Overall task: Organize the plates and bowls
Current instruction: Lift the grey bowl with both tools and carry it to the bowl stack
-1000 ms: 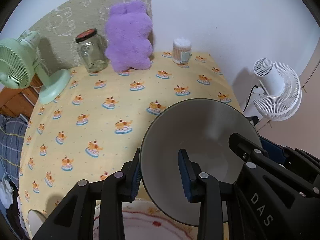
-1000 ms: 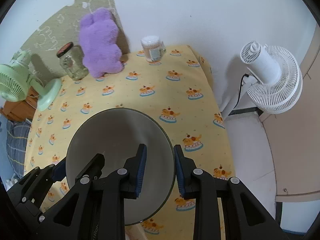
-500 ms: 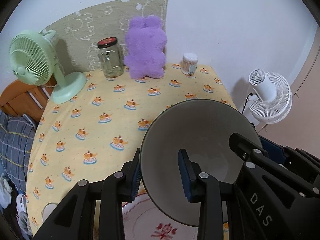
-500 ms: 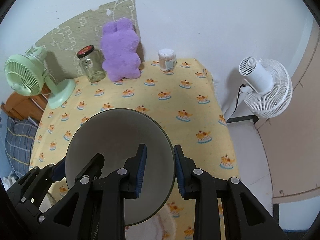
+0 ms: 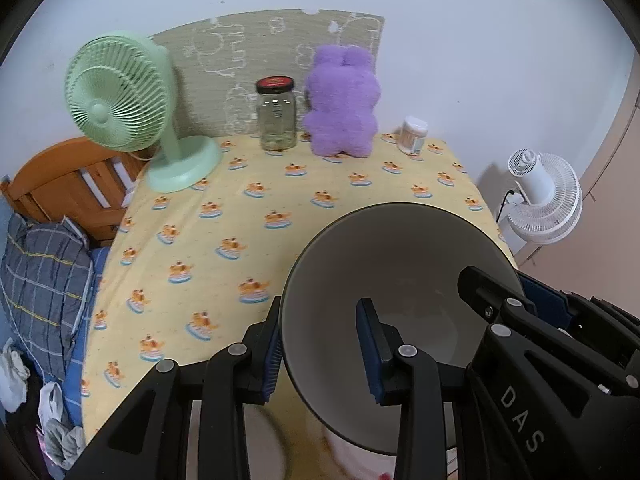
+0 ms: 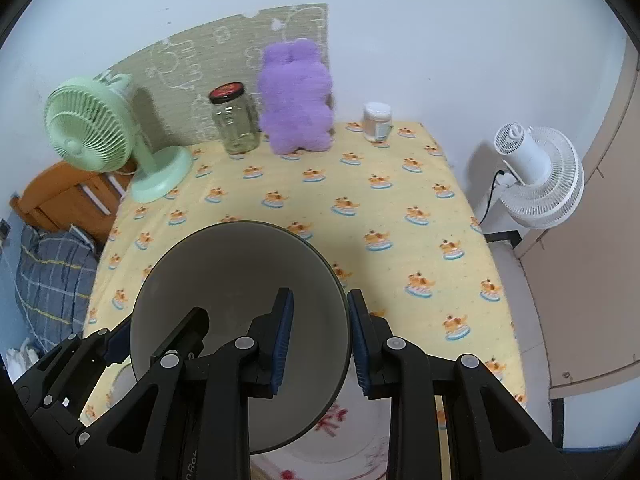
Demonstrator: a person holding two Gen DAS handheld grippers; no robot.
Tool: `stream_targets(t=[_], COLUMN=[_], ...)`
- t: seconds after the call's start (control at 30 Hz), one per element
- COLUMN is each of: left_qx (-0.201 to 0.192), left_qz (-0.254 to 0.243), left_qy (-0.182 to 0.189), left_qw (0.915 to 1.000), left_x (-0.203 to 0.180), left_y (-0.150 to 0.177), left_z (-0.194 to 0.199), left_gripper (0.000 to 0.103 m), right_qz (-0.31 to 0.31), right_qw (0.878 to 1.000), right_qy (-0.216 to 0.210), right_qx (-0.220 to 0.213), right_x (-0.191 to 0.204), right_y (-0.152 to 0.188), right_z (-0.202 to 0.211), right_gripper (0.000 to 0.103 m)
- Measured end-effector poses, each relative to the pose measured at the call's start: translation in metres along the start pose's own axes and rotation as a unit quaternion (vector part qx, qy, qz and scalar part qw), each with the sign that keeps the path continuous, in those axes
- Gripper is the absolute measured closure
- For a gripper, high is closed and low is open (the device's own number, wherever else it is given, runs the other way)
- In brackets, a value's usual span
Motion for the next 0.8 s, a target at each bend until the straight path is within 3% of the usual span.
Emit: stream_targets(t=[0.47,0.8], left_qx=[-0.001,0.023], left_qz=[-0.003,-0.007], left_qy=[0.001,0.001], left_qw=[1.0000,0.9997], left_x=[0.075,0.108], left_y=[0.033,0.061], left_z=[0.023,0.021], left_gripper=[0.071,0.071], right_qz=[0.003,0.007], right_qw=[1.000,1.000], right_qy=[-0.002,0.001], right_qx=[-0.002,0.019], right_x=[0.079,0.117], right_y=[0.036,0.067], right_z=[0.012,0.004], right_gripper=[0.072,0.072])
Point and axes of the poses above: each gripper's, at about its wrist camera, not at the fingertips, and z roughly against the way its jaws point, x to its left, y to its underside, the point moved 6 cm from there along -z, roughly the way its jaws point, and after that the axes turned 2 degrees about -y, right-handed, at the moved point
